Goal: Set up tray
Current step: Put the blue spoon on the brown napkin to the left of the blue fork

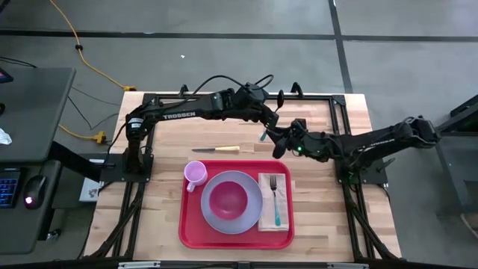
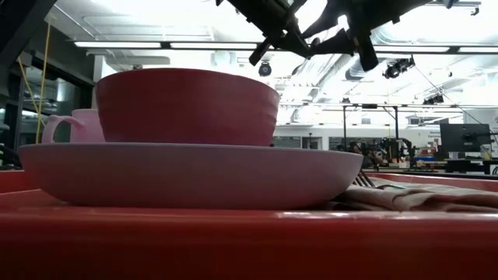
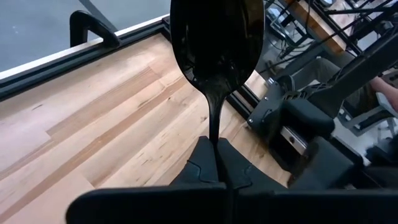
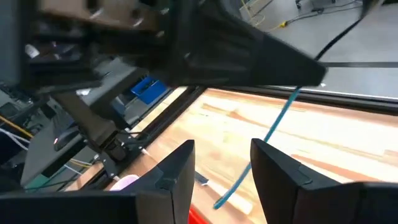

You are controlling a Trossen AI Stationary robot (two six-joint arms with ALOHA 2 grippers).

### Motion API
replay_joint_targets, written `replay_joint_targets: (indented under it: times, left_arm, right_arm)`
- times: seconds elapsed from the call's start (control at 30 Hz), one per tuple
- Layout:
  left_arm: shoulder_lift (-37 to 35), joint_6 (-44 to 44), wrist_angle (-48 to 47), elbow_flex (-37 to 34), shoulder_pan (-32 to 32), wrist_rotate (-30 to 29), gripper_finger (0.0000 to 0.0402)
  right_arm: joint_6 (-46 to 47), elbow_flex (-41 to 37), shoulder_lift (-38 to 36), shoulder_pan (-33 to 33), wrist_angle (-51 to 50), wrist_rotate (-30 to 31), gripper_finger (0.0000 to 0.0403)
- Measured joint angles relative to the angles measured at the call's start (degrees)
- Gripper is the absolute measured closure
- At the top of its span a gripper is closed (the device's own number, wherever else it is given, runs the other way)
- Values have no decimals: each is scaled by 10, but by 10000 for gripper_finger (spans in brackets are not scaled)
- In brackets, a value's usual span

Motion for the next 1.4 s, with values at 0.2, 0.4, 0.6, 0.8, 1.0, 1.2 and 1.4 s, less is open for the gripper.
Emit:
replay_joint_targets:
  times: [0.2, 0.4, 0.6, 0.8, 1.0, 1.2, 1.4]
  left_arm:
    - [0, 10, -1, 0, -4, 2, 391]
    - [0, 14, -5, 0, -4, 1, 391]
    - [-1, 14, -9, 0, -3, 0, 391]
    - [-1, 14, 0, 0, -3, -1, 391]
    - [-1, 6, 0, 0, -3, -9, 391]
    - [-1, -6, 1, 0, -3, -21, 391]
    - [-1, -12, 6, 0, -3, -26, 391]
  right_arm:
    - [42, 0, 0, -33, -46, -31, 269]
    - [55, 0, 0, -55, -54, -37, 269]
    - [58, 0, 0, -69, -51, -60, 269]
    - [62, 0, 0, -71, -41, -60, 269]
    - [62, -1, 0, -71, -41, -44, 269]
    - [71, -1, 0, -71, -41, -32, 269]
    - [80, -1, 0, -71, -33, -31, 269]
